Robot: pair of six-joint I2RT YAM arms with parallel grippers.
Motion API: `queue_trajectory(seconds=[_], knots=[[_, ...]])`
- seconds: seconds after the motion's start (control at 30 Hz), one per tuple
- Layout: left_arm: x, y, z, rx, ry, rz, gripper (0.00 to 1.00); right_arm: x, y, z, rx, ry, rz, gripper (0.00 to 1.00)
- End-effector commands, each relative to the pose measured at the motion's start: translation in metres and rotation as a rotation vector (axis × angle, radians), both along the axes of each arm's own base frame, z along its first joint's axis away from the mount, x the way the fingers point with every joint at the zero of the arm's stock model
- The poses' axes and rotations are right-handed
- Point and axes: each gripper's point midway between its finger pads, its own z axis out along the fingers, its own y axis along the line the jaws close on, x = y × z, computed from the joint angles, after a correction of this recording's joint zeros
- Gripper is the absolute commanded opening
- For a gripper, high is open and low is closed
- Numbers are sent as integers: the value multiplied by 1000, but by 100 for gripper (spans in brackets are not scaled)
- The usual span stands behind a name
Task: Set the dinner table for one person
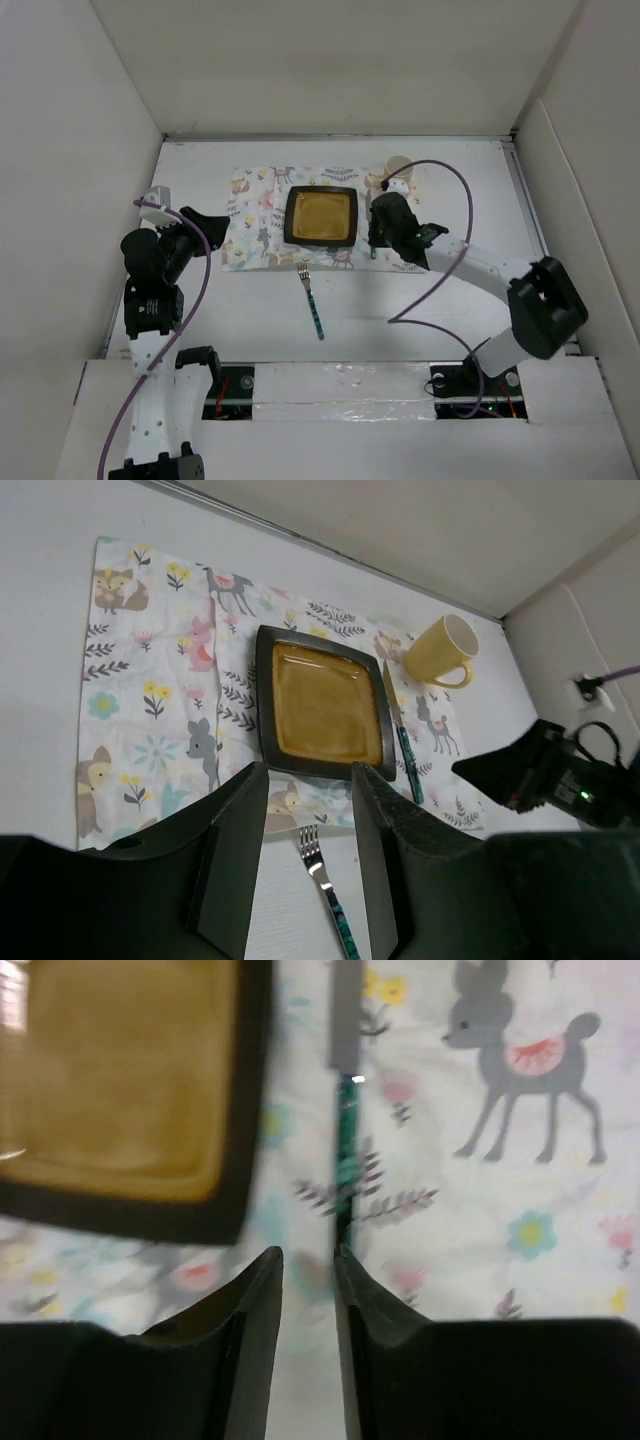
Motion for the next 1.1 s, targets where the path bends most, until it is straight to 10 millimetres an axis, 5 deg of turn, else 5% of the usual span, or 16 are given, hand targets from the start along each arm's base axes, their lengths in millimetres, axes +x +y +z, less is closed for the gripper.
queue_trajectory(seconds=[0.0,0.03,0.17,0.23,0.27,0.3,0.43,0.53,0.57,0.63,0.83,0.87,0.9,0.97,1.07], knots=[[1,3,13,7,-55,15,36,-37,41,46,86,-116,121,16],[0,3,13,8,-52,15,36,-69,64,33,90,-87,211,1],[0,3,14,4,-59,19,36,-140,119,14,119,-46,354,0],[1,5,13,6,-50,29,36,-158,129,-9,61,-5,368,16],[1,5,12,5,-49,26,36,-172,142,-10,47,4,404,39],[1,3,13,2,-51,19,36,-177,145,-29,-7,29,417,45],[1,5,12,7,-48,27,36,-188,164,-53,-97,53,445,51],[-1,4,15,6,-63,21,36,-185,167,-72,-161,67,422,47],[-1,4,15,7,-64,26,36,-185,162,-76,-188,79,400,23],[0,6,14,11,-57,36,36,-197,164,-80,-203,96,423,0],[1,10,17,-4,-58,66,39,-268,181,-38,-141,122,587,0],[2,12,18,-11,-53,81,39,-280,189,-26,-107,122,623,0],[3,16,18,-25,-44,112,42,-284,207,13,0,78,685,0],[4,21,18,-31,-38,144,44,-281,215,33,41,35,703,0],[2,28,22,-31,-42,192,46,-246,234,58,59,-59,662,0]])
